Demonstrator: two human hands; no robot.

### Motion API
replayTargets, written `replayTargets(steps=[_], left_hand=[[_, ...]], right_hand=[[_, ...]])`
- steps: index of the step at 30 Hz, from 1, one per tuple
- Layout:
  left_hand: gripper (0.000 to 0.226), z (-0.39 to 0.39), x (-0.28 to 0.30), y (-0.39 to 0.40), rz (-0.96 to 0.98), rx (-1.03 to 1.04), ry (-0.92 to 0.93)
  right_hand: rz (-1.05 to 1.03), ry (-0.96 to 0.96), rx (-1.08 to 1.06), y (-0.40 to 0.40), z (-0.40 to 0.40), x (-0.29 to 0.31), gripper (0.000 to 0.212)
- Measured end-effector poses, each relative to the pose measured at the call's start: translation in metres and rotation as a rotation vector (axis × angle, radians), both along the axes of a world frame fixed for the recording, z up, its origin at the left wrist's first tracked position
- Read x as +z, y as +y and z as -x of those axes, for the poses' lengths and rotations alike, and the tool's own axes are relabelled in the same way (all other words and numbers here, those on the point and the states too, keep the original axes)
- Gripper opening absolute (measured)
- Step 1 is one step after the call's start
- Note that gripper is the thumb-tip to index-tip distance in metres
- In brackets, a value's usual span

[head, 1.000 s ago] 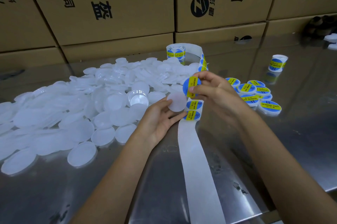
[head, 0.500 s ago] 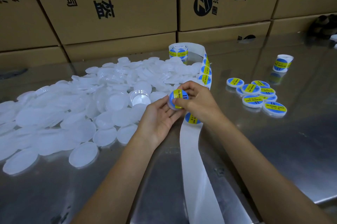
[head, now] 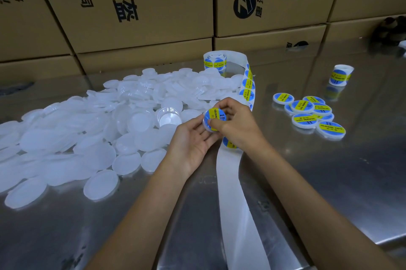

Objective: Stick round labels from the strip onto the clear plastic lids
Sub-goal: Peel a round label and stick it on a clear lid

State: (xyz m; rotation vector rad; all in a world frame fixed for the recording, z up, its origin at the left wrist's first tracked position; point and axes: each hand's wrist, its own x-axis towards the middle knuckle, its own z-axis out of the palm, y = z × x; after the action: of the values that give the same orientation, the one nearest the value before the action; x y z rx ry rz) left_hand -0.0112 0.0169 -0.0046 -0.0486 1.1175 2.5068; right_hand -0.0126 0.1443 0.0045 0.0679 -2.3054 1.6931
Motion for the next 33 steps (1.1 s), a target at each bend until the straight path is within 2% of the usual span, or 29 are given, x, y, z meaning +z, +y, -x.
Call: replayTargets(steps=[13,18,24,27,33], left_hand=[[0.030,-0.001,-0.001,0.001,0.028,-0.005,0.030],[0.030,-0.001,0.000,-0.001,-0.008,-0.022,0.025],[0.028,-0.002,-0.001,-0.004,-0.099,-0.075,0.017],[0.036,-0.002,-0.001,-0.006,-0.118,-0.098,0.026],[0.031,-0.001,-0.003,-0.008,-0.048,-0.127,0.046]], right_hand=[[-0.054,0.016,-0.035,0.001,0.003,-0.010,0.021],[-0.202,0.056,-0.129,0.008,0.005,-0.014,0.037],[-0.189,0.027,-0.074,0.013,0.000,-0.014,0.060],[-0.240,0.037,-0.042,0.011,-0.003,-0.014,0.057],[-0.322,0.148,-0.081,0.014,-0.004,-0.017,0.057]])
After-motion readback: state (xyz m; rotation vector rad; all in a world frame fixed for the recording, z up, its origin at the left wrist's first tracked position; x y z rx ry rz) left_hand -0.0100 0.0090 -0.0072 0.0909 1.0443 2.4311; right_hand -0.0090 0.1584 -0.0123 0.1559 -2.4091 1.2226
